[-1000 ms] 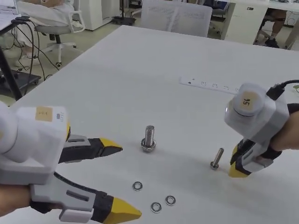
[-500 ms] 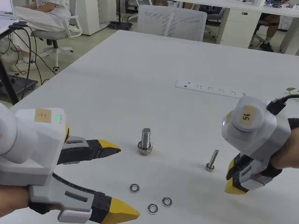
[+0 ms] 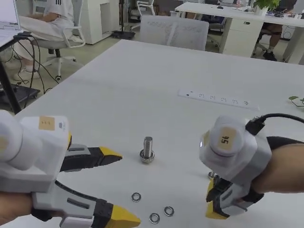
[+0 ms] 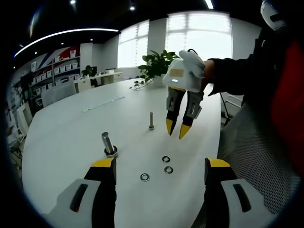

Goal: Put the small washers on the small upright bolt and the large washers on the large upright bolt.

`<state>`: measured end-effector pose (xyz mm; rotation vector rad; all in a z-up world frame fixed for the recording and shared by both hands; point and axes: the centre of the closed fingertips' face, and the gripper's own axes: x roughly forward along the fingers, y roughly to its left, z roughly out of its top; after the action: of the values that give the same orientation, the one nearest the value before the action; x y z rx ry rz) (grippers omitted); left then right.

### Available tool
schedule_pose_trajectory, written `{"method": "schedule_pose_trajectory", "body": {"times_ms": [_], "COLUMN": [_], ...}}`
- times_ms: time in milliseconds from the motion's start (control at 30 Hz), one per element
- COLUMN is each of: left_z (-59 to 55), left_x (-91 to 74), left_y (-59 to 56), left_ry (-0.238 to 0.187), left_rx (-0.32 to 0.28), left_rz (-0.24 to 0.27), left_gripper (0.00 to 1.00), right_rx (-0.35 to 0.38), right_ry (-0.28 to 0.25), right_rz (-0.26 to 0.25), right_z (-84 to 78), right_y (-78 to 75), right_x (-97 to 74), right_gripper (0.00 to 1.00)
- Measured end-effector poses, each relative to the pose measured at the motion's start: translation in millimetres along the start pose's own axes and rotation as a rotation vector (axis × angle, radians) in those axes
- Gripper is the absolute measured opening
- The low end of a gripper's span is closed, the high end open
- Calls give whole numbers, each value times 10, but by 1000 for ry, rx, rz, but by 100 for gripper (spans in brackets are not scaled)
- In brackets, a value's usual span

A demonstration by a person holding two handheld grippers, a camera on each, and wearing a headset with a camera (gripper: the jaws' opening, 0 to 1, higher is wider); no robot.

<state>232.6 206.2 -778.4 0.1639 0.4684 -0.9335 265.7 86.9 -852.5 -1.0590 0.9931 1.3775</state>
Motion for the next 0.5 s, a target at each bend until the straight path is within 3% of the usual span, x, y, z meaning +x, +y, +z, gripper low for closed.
{"method": "schedule_pose_trajectory", "body": {"times_ms": [267, 500], "left_z": [-1, 13], "left_x": [-9, -23], "left_y": [-17, -26], "left_ry": [2, -4], "left_rx": [1, 0], "left_rz": [5, 8], "left_gripper": [75, 75], "right_rx": [-73, -108], "right_ry": [-9, -7], "right_rz": [16, 19], "right_z": [257, 381], "right_y": [112, 131], "right_x": [98, 192], "right_gripper": [18, 18]}}
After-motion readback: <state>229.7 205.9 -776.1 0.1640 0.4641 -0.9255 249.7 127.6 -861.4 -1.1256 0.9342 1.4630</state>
